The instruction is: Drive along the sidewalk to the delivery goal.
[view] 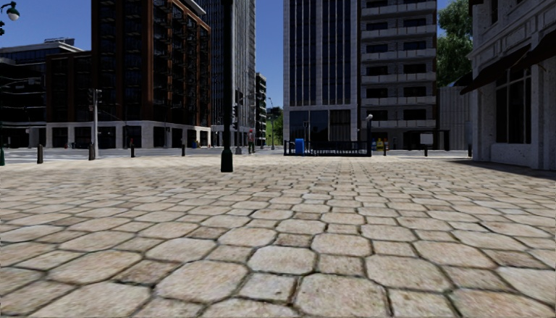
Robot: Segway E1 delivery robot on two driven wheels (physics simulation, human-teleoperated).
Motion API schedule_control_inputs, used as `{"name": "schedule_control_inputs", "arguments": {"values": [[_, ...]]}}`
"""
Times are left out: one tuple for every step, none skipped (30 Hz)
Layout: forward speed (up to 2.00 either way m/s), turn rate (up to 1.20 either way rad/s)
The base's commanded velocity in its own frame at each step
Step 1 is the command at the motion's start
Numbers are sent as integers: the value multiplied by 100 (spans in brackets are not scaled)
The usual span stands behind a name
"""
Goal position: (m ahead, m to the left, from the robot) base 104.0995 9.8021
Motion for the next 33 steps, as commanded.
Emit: {"name": "schedule_control_inputs", "arguments": {"values": [[200, 0], [200, 0], [200, 0], [200, 0], [200, 0], [200, 0], [200, 0], [200, 0], [200, 0], [200, 0], [200, 0], [200, 0], [200, 0], [200, 0], [200, 0], [200, 0], [200, 0], [200, 0], [200, 0], [200, 0], [200, 0], [200, 0], [200, 0], [200, 0], [200, 0], [200, 0], [200, 0], [200, 0], [200, 0], [200, 0], [200, 0], [200, 0], [200, 0]]}}
